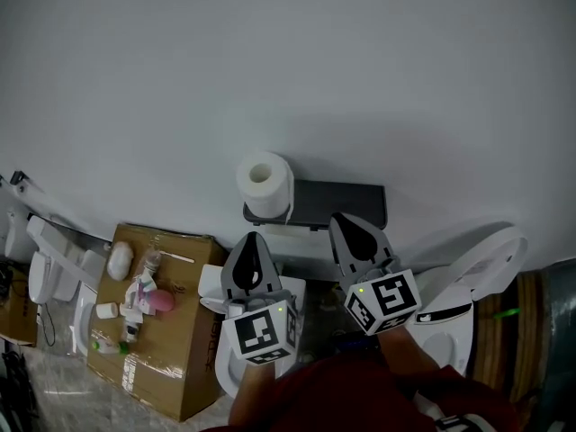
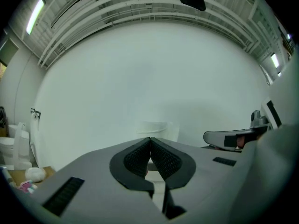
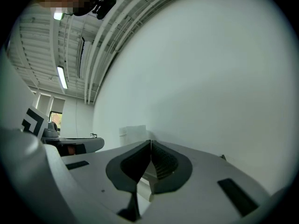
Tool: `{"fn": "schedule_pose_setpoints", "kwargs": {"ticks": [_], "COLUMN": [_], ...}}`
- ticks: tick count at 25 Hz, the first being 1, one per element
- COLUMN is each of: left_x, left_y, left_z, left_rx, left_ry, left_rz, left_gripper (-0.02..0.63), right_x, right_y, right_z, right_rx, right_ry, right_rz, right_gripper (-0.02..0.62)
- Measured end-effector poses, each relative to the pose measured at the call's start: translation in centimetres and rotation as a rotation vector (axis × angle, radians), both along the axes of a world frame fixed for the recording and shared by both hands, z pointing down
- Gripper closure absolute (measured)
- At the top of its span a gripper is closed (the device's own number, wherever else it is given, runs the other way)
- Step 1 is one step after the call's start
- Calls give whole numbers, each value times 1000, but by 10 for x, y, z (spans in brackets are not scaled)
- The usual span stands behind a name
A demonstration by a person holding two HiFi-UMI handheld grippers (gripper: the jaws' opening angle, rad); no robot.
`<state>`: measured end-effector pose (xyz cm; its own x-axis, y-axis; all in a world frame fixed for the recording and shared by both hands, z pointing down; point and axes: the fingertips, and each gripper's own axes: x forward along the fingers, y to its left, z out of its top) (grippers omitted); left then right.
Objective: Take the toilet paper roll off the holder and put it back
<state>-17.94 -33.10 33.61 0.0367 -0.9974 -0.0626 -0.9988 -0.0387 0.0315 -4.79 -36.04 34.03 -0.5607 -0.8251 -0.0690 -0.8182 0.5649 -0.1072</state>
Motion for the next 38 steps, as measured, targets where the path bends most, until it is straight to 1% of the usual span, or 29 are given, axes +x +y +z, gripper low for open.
{"fn": "schedule_pose_setpoints", "kwargs": {"ticks": [3,6,7,10,11,14,17,20,23,27,30,32,34,35,36,38], "left_x": [2,5,6,9,11,17,23,27,30,24,20,18,15,14,13,13], "left_y": [-8,-12,-13,-18,-22,-33,-44,-57,-71,-86,-95,-99,-102,-102,-101,-101], "left_z": [-1,0,0,2,2,3,-1,-3,4,4,2,5,5,4,5,6], "left_rx": [0,-2,-1,-6,-11,-26,-24,-33,-54,-45,-46,-66,-67,-65,-66,-68], "left_ry": [-14,-19,-22,-32,-39,-60,-45,-41,-63,-82,-74,-54,-32,-29,-31,-38], "left_rz": [-7,4,10,20,24,41,68,86,95,61,41,34,31,28,23,13], "left_gripper": [591,584,551,356,304,221,153,113,97,95,95,97,100,111,183,193], "right_x": [0,-2,-2,-4,-4,-3,-1,2,6,8,9,11,12,12,13,14], "right_y": [-10,-15,-16,-19,-20,-22,-23,-25,-26,-26,-26,-25,-25,-25,-25,-26], "right_z": [-1,0,1,1,1,1,0,0,1,2,2,3,3,3,3,4], "right_rx": [-2,-4,-4,-5,-5,-2,-3,-3,-4,-3,-5,-9,-11,-11,-12,-10], "right_ry": [-14,-17,-17,-18,-18,-16,-17,-16,-19,-10,-7,-8,-9,-9,-9,-7], "right_rz": [-10,-19,-22,-28,-28,-28,-25,-20,-13,-17,-17,-15,-14,-15,-15,-18], "right_gripper": [577,578,577,577,577,577,577,577,577,577,577,577,578,578,577,577]}}
